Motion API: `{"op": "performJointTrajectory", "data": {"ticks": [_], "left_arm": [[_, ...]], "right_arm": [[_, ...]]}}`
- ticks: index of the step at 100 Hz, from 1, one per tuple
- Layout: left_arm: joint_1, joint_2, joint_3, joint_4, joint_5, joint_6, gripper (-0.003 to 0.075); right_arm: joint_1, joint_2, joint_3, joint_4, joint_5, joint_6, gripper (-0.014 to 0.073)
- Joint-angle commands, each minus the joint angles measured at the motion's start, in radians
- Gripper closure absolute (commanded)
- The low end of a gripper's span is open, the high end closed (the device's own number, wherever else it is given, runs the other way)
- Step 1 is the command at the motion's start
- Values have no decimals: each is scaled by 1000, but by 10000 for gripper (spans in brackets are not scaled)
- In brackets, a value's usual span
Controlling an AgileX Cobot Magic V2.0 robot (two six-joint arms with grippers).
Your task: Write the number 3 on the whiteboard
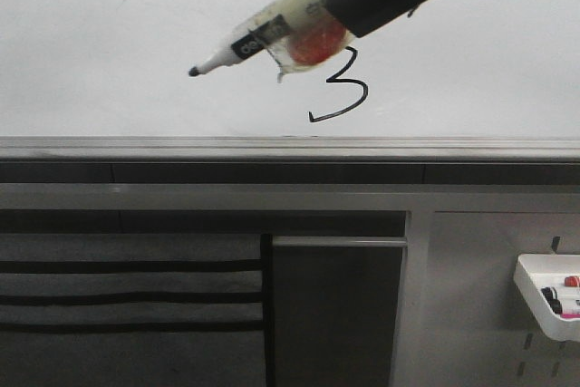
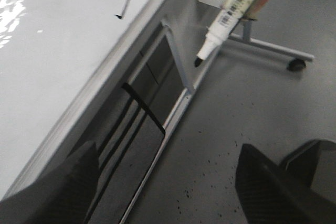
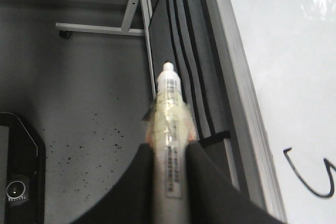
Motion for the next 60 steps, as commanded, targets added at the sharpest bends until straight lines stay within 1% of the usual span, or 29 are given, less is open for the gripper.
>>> {"op": "performJointTrajectory", "data": {"ticks": [1,14,28,49,54,60], "left_arm": [[-57,53,-49,-39,-46,50,218],[-153,134,-121,-37,-54,69,218],[-218,218,-189,-30,-67,105,218],[-230,325,-246,-7,-75,106,220],[-230,343,-256,-7,-75,108,236],[-230,353,-263,-7,-75,113,276]], "right_arm": [[21,-25,-27,15,-89,-53,632],[32,-25,-27,13,-96,-63,632],[32,-25,-27,13,-96,-63,632],[32,-25,-27,13,-92,-63,632],[32,-25,-27,13,-92,-63,632],[32,-25,-27,13,-90,-63,632]]}}
